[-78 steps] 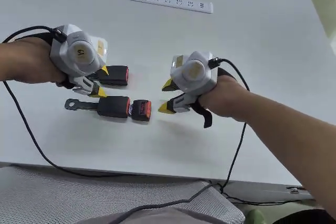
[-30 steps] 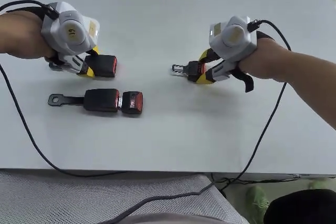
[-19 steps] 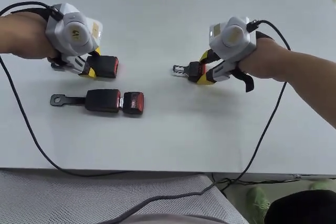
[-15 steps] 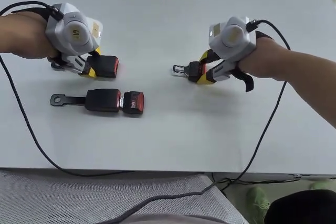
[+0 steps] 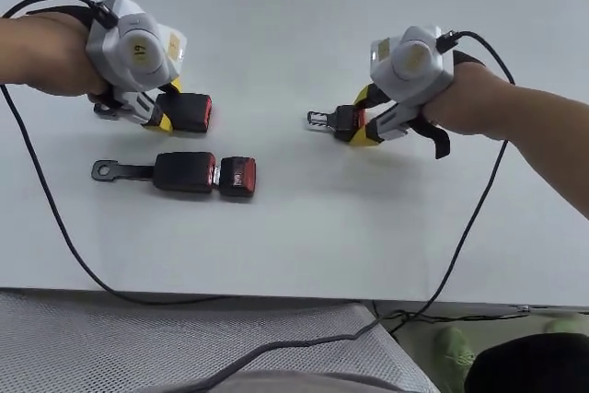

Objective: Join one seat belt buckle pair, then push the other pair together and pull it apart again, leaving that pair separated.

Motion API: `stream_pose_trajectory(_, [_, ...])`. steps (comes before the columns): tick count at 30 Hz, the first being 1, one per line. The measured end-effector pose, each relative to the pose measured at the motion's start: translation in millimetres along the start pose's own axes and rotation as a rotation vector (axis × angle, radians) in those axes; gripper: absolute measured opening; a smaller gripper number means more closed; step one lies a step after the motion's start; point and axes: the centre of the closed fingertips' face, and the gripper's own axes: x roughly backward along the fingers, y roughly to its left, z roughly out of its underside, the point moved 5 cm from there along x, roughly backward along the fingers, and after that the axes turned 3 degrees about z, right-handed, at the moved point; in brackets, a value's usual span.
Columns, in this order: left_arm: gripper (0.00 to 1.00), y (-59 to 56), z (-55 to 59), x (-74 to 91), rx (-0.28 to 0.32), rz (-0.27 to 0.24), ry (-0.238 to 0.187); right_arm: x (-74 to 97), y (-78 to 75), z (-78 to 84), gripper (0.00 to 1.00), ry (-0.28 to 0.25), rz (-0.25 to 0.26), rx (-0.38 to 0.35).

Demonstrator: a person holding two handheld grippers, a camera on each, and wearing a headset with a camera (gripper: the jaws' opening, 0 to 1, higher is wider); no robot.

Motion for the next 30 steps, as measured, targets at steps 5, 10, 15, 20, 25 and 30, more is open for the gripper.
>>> stream_pose_trajectory(5, [0.31,0.5,0.5,-0.5,0.008,-0.004,0.002,-2.3,2.1,-8.3,0.33,0.002,0.015,0.004])
stream_pose_trajectory(10, [0.31,0.5,0.7,-1.1,0.012,-0.005,0.002,-13.0,2.8,-29.2,0.33,-0.023,0.010,0.000])
stream_pose_trajectory(15, [0.31,0.2,1.2,-1.7,0.018,-0.010,0.000,-22.6,5.4,-51.9,0.33,-0.043,0.011,0.016])
stream_pose_trajectory(20, [0.31,-0.3,1.1,-1.9,0.019,-0.011,0.001,-29.3,7.8,-65.6,0.33,-0.056,0.018,0.019])
stream_pose_trajectory(25, [0.31,-0.7,1.0,-1.7,0.024,-0.015,0.000,-33.9,9.1,-75.8,0.33,-0.066,0.021,0.019])
stream_pose_trajectory(30, [0.31,-0.8,0.6,-1.2,0.030,-0.020,0.000,-39.4,9.2,-88.2,0.33,-0.077,0.029,0.018])
